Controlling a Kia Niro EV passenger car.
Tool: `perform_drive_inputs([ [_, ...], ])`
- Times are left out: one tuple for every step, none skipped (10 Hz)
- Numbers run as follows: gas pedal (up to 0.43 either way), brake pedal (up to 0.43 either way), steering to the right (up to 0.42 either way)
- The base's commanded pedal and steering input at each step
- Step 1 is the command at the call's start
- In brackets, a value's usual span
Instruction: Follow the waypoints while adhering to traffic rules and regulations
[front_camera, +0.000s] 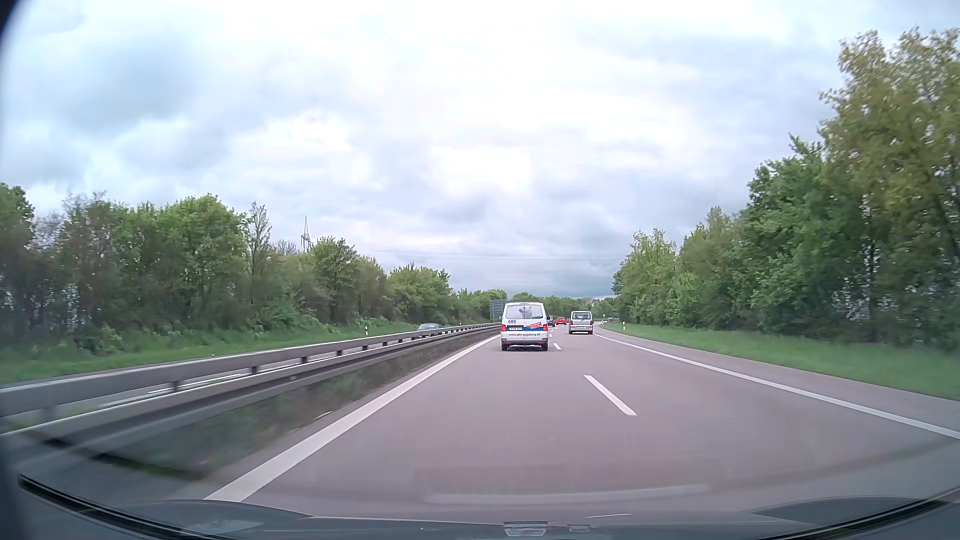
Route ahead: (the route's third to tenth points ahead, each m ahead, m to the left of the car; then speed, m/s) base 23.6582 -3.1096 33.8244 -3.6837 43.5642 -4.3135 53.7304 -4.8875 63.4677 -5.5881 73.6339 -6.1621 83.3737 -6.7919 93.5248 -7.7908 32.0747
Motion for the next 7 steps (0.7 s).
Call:
perform_drive_inputs([
  [0.409,0.012,0.008],
  [0.421,0.012,0.008],
  [0.429,0.012,0.009],
  [0.441,0.012,0.008],
  [0.441,0.012,0.008],
  [0.449,0.012,0.008],
  [0.449,0.012,0.009],
])
